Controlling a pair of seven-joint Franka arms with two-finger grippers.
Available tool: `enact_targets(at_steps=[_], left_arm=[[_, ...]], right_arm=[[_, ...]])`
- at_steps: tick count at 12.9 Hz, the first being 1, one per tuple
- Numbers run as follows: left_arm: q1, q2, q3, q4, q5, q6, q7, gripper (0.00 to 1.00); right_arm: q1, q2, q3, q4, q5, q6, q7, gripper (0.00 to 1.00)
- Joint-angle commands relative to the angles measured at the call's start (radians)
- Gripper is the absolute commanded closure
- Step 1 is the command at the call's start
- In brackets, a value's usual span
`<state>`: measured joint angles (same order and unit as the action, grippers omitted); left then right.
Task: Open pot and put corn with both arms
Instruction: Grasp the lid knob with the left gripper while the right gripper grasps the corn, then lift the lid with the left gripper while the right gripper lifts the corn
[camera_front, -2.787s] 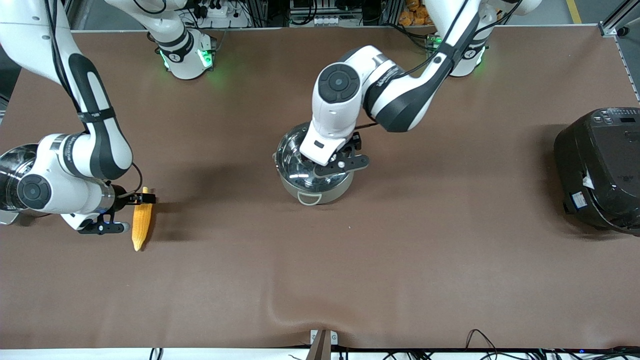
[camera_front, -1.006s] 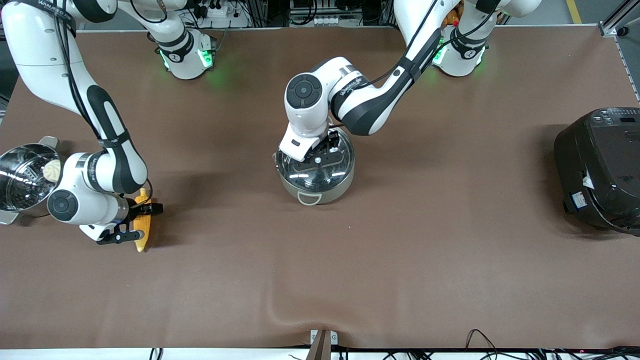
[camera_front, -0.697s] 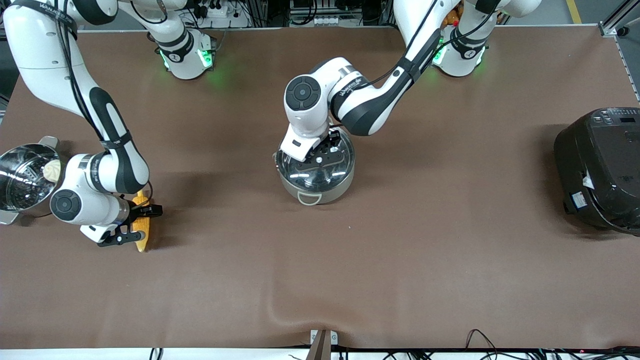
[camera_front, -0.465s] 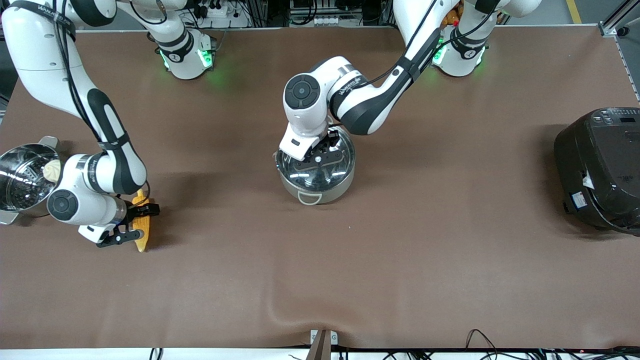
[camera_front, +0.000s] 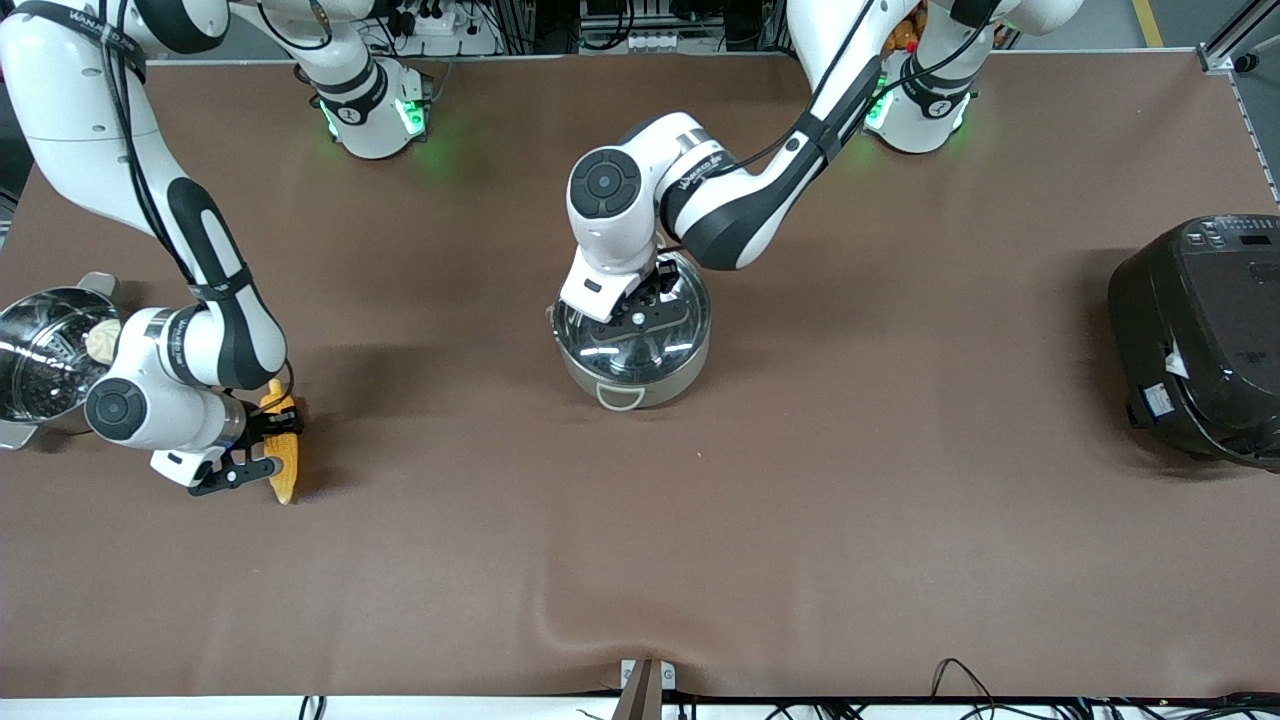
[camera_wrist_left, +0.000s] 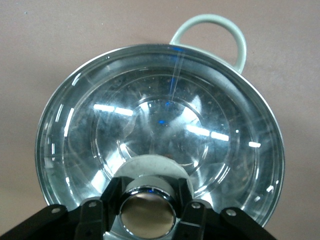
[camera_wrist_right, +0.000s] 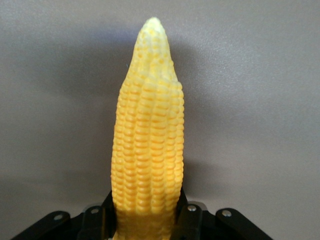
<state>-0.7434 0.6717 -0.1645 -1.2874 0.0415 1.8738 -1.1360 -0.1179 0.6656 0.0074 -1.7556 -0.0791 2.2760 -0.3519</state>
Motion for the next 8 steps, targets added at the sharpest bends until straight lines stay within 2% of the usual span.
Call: enact_targets(at_steps=[1,4,8], left_arm=[[0.015,-0.087,0.008,-0.009,0.011,-0.061,-0.015,1.0],[0.08,-0.168,0.008,-0.013,0.012,-0.129,0.011,1.0],[0.223,-0.259,0.008,-0.062,0.012,-0.171,0.137,1.0]], right_arm=[[-0.006,0.016,0.013,0.019,-0.024,0.002,-0.012,0.96],[0.024,-0.017,0.023,0.022,-0.021,-0.022,-0.096,0.99],[0.11,-0.09,0.088,0.102,-0.005,-0.214,-0.084,1.0]])
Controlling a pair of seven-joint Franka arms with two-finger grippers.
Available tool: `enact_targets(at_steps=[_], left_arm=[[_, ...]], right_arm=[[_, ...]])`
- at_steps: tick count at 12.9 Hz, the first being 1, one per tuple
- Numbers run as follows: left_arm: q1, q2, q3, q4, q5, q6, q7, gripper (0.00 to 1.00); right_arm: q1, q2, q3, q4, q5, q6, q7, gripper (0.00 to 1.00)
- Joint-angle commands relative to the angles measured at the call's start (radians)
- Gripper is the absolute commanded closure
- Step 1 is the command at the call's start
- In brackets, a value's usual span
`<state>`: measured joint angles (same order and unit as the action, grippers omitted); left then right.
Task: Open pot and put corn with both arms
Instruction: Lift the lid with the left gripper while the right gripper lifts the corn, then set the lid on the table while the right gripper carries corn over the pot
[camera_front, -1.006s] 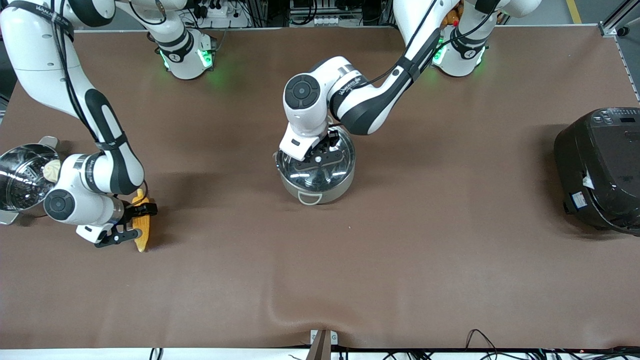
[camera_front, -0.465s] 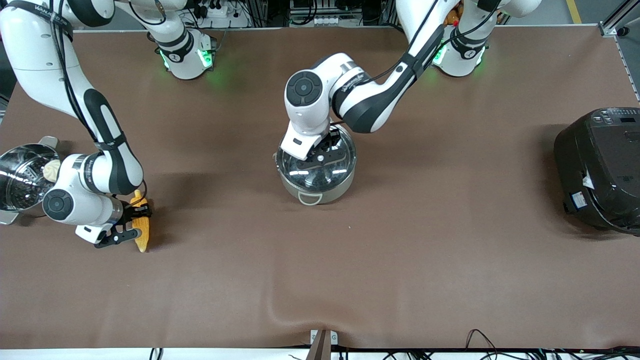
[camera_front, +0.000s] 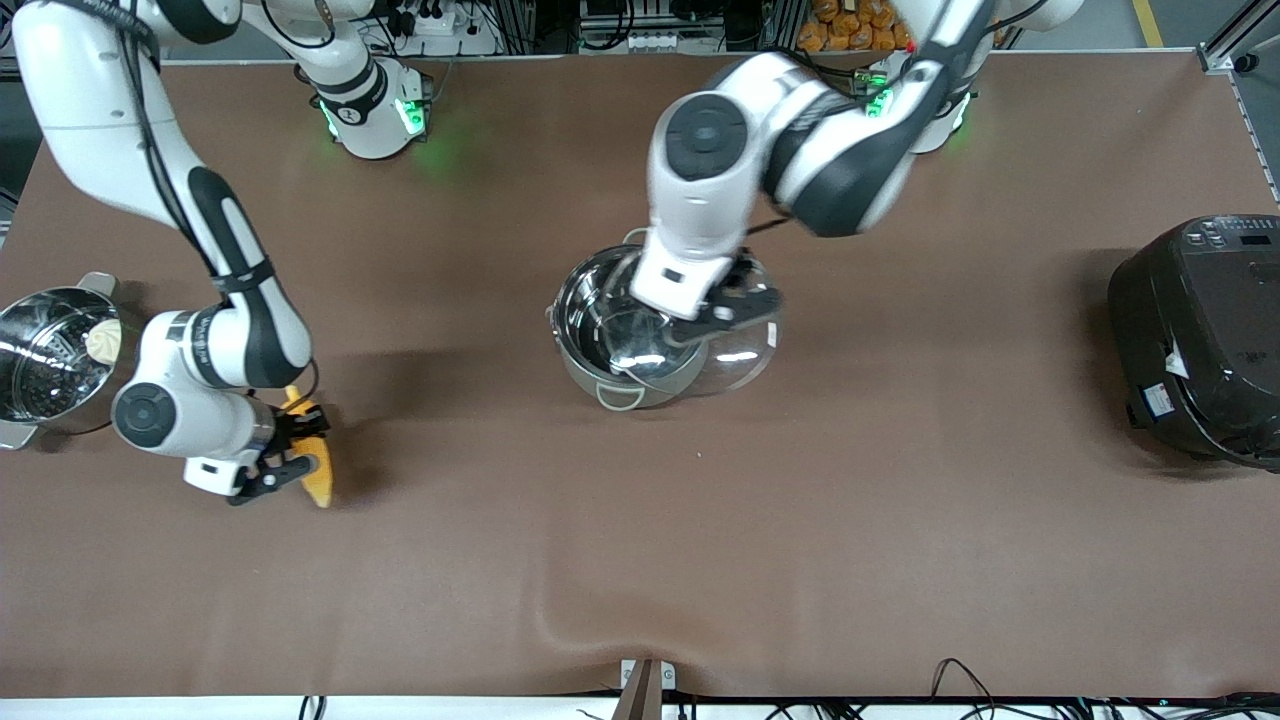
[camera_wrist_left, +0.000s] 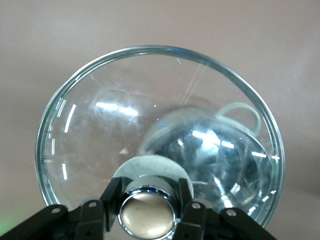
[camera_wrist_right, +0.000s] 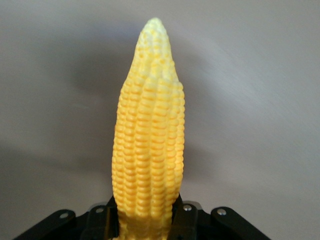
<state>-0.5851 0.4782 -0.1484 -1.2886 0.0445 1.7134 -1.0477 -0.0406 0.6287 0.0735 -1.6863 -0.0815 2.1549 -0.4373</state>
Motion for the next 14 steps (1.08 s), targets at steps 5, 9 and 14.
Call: enact_targets(at_steps=[5,9,14], left_arm=[[0.285,-0.125,-0.008,-0.184,0.011,-0.008,0.236,1.0],[0.398,-0.174,-0.01,-0.392,0.011,0.141,0.357,1.0],[0.482,-0.197,-0.014,-0.65,0.107,0.354,0.433,1.0]], right_arm=[[0.044,-0.124,0.195,0.129,0.016,-0.266,0.002,0.99],[0.038,-0.207,0.377,0.129,0.054,-0.299,-0.003,0.96],[0.166,-0.189,0.448,0.125,0.023,-0.23,0.012,0.96]])
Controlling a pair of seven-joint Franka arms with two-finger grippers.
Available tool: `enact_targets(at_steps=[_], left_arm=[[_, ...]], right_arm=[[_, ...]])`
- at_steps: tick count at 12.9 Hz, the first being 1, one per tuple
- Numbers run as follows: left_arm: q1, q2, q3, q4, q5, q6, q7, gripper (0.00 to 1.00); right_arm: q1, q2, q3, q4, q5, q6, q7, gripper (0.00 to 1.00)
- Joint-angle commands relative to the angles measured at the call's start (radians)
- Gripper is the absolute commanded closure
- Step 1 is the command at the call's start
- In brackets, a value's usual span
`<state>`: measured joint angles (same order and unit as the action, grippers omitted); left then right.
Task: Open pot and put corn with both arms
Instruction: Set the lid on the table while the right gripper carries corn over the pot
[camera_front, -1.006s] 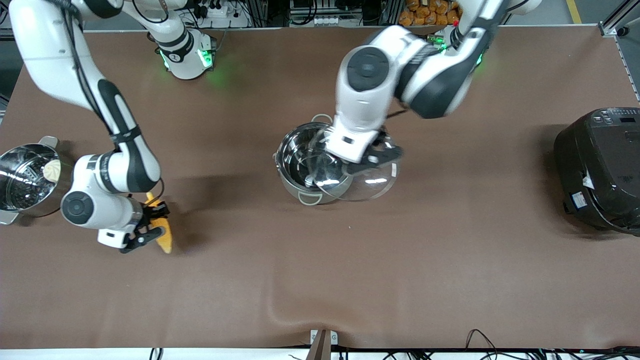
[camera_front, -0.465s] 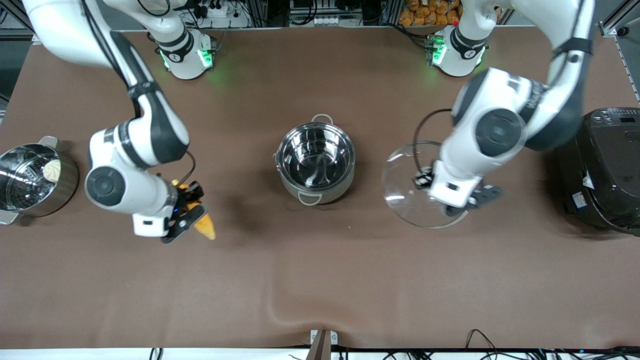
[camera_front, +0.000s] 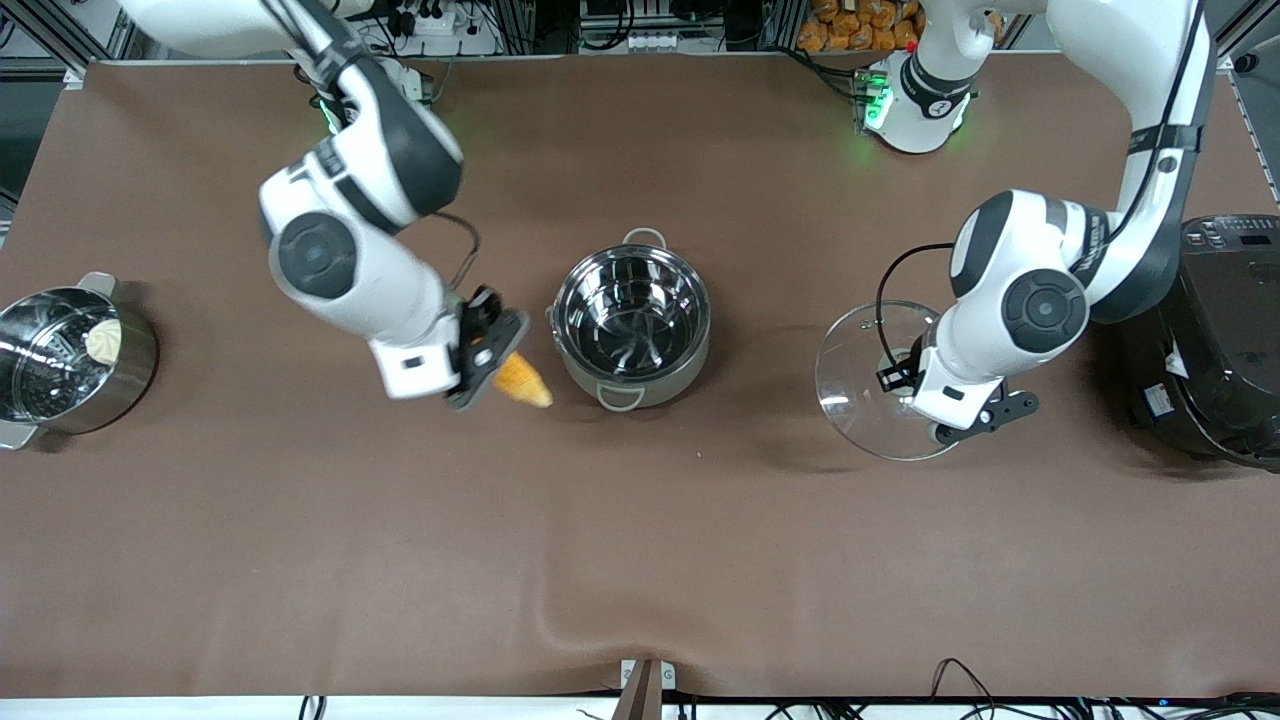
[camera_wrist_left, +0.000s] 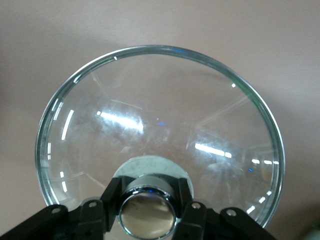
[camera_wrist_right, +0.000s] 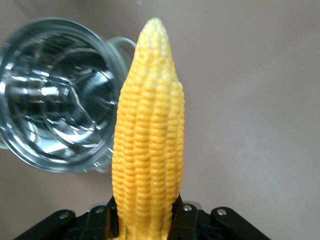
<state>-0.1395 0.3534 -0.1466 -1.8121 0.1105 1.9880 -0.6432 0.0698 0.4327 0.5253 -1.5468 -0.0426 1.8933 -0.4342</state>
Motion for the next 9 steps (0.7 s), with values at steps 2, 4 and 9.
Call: enact_targets(at_steps=[2,4,9], left_arm=[[0.093,-0.074,-0.031,-0.231,0.046,0.208,0.046,1.0],[0.104,-0.074,-0.031,-0.307,0.046,0.303,0.05,1.0],[0.116,-0.06,-0.034,-0.375,0.046,0.388,0.053,1.0]], right_arm=[[0.132,0.029,-0.025,-0.013,-0.118,0.035,0.11,0.95],[0.21,0.055,-0.03,-0.013,-0.17,0.041,0.207,0.95],[0.291,0.106,-0.03,-0.015,-0.301,0.041,0.328,0.93]])
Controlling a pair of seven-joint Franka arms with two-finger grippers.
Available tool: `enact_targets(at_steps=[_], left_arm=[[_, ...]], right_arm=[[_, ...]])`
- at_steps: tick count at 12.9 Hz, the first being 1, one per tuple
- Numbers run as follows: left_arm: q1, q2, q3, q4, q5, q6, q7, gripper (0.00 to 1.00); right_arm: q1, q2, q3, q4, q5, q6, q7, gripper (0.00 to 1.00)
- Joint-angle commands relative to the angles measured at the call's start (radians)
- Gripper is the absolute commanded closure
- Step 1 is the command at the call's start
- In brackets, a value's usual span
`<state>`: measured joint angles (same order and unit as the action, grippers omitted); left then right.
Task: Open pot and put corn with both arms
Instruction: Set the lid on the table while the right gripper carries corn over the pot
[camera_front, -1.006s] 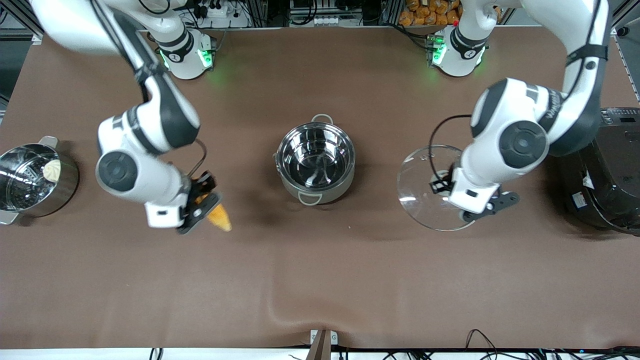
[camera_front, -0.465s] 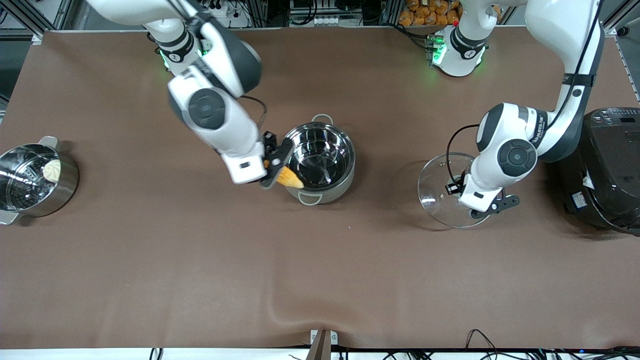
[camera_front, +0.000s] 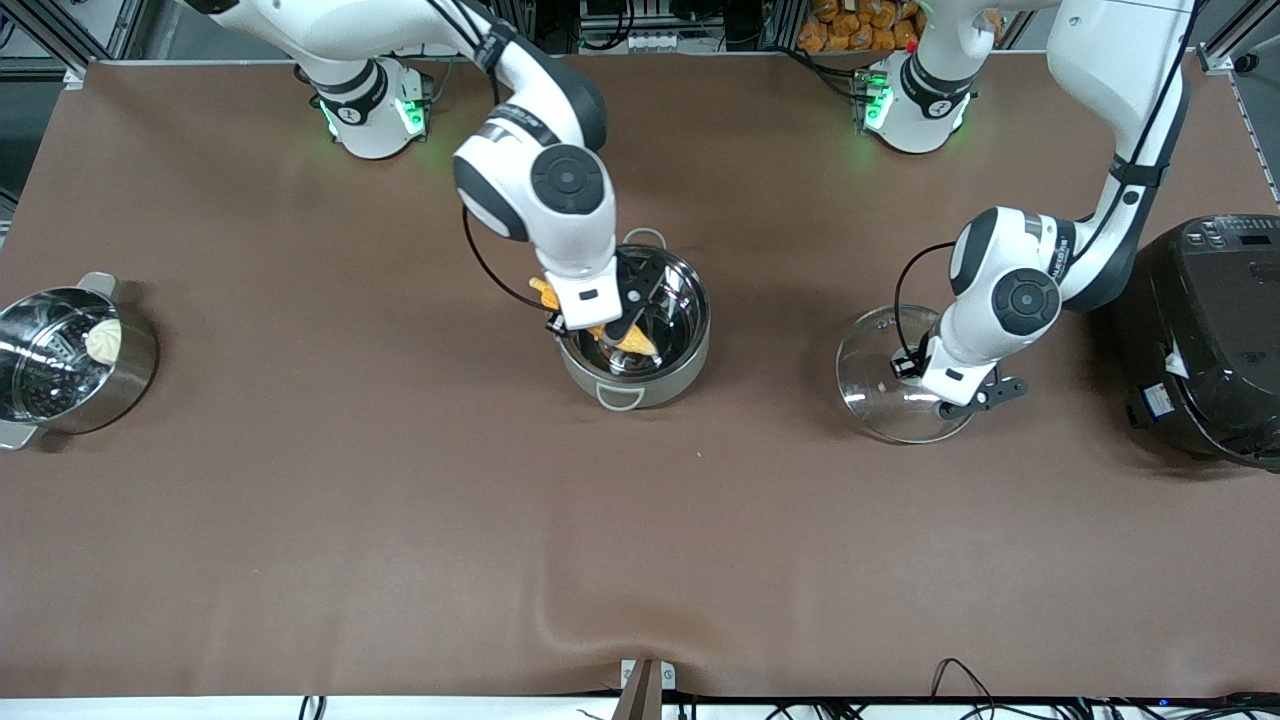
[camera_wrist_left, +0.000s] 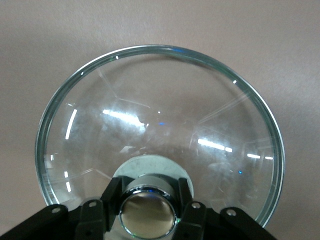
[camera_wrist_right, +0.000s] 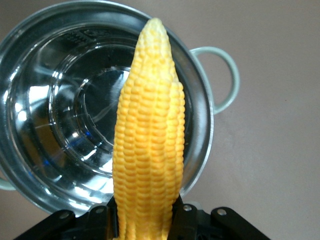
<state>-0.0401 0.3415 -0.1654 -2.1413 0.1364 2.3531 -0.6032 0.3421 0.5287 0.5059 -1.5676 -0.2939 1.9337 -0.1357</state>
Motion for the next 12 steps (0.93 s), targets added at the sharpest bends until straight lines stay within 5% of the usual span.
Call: enact_targets(at_steps=[1,3,4,5,6,11,12], left_arm=[[0.017,-0.042,-0.016,-0.052,0.02,0.035,0.014,1.0],[0.017,-0.03,-0.014,-0.051,0.02,0.04,0.017,0.92],[0.019,-0.024,-0.014,-0.045,0.02,0.04,0.017,0.69],[0.019,-0.015,-0.014,-0.035,0.008,0.04,0.016,0.19],[0.019,-0.015,-0.014,-0.023,0.006,0.038,0.013,0.0],[0.052,-0.105,-0.011,0.121,0.014,-0.049,0.013,0.0],[0.051,-0.117,-0.009,0.194,0.012,-0.145,0.008,0.0]], right_arm=[[0.032,0.016,-0.01,0.003,-0.063,-0.001,0.072,0.92],[0.061,0.036,-0.01,0.004,-0.091,0.001,0.119,0.9],[0.073,0.046,-0.01,0.004,-0.117,0.001,0.134,0.88],[0.086,0.062,-0.01,0.006,-0.154,0.001,0.16,0.87],[0.1,0.074,-0.01,0.009,-0.178,0.002,0.189,0.85],[0.127,0.097,-0.01,0.02,-0.191,0.016,0.226,0.74],[0.133,0.102,-0.01,0.021,-0.198,0.033,0.231,0.51]])
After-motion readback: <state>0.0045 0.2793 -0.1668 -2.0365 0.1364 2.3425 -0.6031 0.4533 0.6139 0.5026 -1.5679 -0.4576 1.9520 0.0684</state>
